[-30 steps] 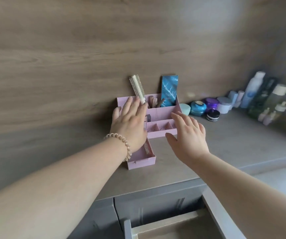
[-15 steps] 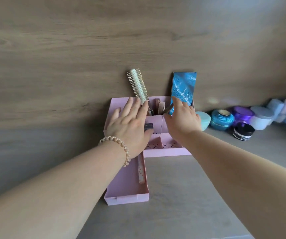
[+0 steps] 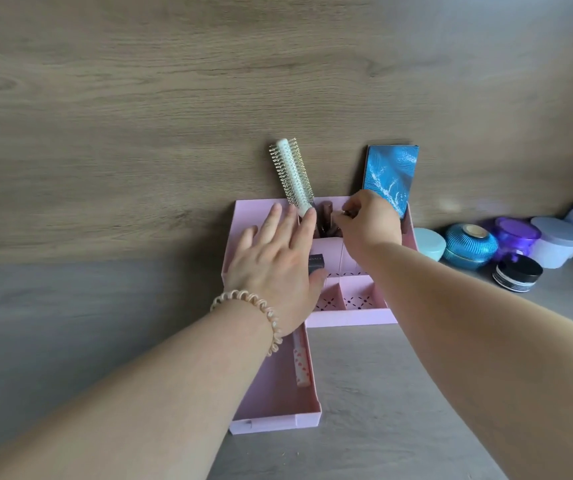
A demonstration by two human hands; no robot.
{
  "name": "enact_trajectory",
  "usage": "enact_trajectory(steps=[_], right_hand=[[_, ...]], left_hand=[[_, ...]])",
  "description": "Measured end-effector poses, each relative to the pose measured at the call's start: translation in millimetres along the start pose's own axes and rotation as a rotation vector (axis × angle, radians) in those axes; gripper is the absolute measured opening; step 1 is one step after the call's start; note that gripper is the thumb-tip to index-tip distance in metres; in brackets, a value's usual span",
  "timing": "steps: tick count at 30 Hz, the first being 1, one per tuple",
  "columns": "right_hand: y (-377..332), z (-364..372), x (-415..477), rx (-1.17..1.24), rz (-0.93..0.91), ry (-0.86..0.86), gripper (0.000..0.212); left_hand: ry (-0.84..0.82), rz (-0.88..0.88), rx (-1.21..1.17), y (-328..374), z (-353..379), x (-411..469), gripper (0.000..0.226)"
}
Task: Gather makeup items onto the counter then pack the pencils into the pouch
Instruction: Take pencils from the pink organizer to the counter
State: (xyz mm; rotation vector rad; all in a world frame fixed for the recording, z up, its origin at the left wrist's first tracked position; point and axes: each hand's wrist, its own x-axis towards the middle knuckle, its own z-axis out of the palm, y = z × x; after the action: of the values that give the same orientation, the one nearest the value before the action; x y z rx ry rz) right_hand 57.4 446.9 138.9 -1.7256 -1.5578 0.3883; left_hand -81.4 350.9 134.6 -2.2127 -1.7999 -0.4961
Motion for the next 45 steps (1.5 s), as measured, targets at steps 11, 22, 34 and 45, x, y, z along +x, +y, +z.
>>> enact_trajectory(steps=[11, 22, 34, 45], right_hand=[[-27, -60, -30, 0.244, -0.143, 0.227, 0.019], [-27, -118, -146, 0.662, 0.113, 0.156, 0.01], [-82, -218, -338, 0.605, 0.271, 0.341, 0.006], [-87, -318, -540, 0.51, 0.427, 0.604, 0.006]], left_hand=[[-0.091, -0.023, -0.029, -1, -5, 1, 0.082], [-0.078, 0.111, -0.211, 24, -56, -56, 0.051], [-0.291, 0.234, -0.927, 30, -158, -164, 0.017], [-0.726, 0.512, -1.178, 129, -243, -282, 0.016]])
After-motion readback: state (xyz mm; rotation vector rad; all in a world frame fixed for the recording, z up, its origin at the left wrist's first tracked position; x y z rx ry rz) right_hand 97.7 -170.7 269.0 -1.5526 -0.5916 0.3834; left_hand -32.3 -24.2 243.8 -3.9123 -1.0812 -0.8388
